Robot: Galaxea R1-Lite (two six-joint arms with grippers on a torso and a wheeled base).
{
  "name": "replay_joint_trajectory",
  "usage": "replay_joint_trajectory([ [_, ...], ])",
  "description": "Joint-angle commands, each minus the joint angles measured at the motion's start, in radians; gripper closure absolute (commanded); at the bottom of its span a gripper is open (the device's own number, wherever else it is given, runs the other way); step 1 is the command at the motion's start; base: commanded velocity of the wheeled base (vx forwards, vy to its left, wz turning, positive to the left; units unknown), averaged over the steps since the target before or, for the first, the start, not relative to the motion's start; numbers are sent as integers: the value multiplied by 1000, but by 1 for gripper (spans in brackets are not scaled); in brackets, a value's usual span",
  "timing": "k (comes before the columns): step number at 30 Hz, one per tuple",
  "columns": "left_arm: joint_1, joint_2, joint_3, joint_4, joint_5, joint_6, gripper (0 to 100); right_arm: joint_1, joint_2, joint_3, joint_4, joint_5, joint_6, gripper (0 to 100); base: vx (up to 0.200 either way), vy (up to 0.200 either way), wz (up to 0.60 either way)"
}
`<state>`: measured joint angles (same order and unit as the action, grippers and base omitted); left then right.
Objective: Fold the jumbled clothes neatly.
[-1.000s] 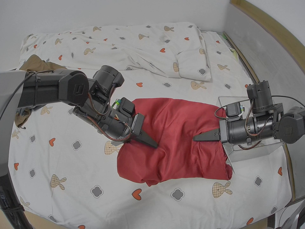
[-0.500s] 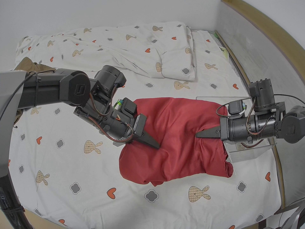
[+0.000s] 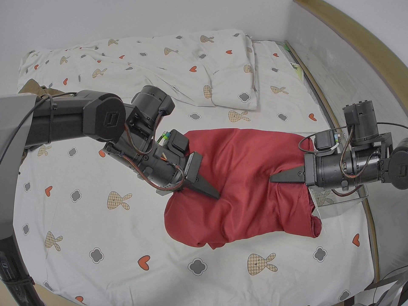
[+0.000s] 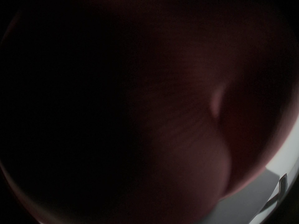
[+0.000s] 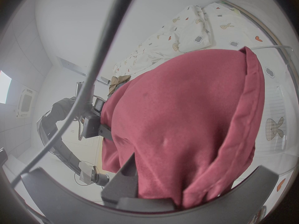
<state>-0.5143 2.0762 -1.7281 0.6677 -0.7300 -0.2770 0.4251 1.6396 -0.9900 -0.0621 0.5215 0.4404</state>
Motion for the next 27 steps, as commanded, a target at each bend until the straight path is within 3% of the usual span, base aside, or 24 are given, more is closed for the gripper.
replay_joint_trajectory([
  [1,-1,5,-2,1,0,-1,100,6,-9,8,-1,2,0,100,0,0,0],
  [4,-1,7,-1,1,0,-7,100,12,-9,14,-1,2,0,100,0,0,0],
  [22,-18,9,-2,-2,0,-2,100,14,-61,50,-1,-6,-2,100,0,-200,0],
  [27,-26,9,-16,-3,0,-2,100,6,-69,50,-1,-37,-2,100,0,0,0],
])
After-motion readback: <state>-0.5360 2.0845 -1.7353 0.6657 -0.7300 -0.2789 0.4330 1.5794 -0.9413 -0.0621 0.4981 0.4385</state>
